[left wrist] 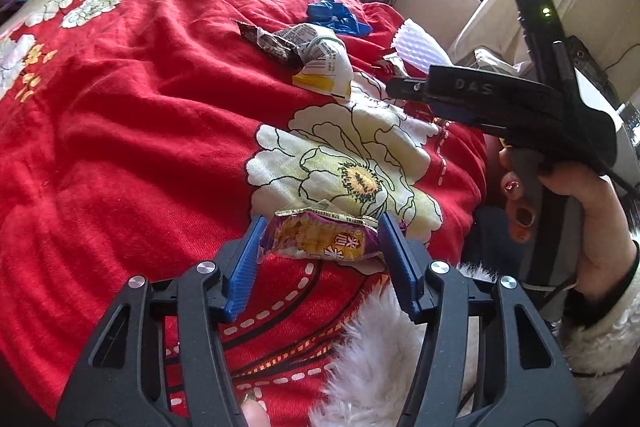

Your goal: Collect trash

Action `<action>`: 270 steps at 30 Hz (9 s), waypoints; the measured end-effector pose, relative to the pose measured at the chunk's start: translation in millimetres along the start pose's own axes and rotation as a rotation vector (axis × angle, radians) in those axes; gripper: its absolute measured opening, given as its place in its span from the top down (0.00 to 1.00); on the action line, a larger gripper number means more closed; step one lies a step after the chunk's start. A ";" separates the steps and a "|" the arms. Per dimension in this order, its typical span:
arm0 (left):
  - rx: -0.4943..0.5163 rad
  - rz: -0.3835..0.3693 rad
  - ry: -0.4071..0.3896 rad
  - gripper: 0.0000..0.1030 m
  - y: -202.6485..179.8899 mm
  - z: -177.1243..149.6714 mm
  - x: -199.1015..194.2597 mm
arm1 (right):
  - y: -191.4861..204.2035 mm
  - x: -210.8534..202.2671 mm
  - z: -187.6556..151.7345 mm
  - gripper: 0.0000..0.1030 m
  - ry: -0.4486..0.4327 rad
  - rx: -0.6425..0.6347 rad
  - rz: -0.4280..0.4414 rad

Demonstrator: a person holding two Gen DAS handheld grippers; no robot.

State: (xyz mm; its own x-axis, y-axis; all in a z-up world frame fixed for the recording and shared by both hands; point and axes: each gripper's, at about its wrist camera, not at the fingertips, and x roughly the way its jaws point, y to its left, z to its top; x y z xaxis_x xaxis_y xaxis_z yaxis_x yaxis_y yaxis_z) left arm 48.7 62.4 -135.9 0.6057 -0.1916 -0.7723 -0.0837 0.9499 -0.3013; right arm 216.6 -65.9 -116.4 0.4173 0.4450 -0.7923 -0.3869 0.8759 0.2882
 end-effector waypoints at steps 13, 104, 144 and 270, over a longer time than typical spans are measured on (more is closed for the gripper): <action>-0.081 -0.065 -0.002 0.69 15.7 0.2 1.6 | -2.0 -20.9 -17.4 0.78 -0.035 -0.023 0.033; 0.284 0.059 -0.021 0.68 -115.5 101.7 89.8 | -182.3 -182.9 -52.8 0.78 -0.334 0.349 -0.100; 0.462 -0.276 0.069 0.91 -282.1 77.4 100.2 | -276.9 -194.3 -95.4 0.74 -0.291 0.552 -0.195; -0.438 -0.056 -0.090 0.88 69.9 116.1 47.1 | -51.1 -65.7 11.4 0.74 -0.145 -0.108 -0.109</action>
State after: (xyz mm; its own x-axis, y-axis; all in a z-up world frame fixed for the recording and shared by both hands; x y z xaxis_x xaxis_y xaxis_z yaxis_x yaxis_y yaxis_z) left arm 163.3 148.5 -128.5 0.6837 -0.1987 -0.7022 -0.3641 0.7410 -0.5642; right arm 218.3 -137.8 -73.0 0.5728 0.3775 -0.7276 -0.4157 0.8988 0.1390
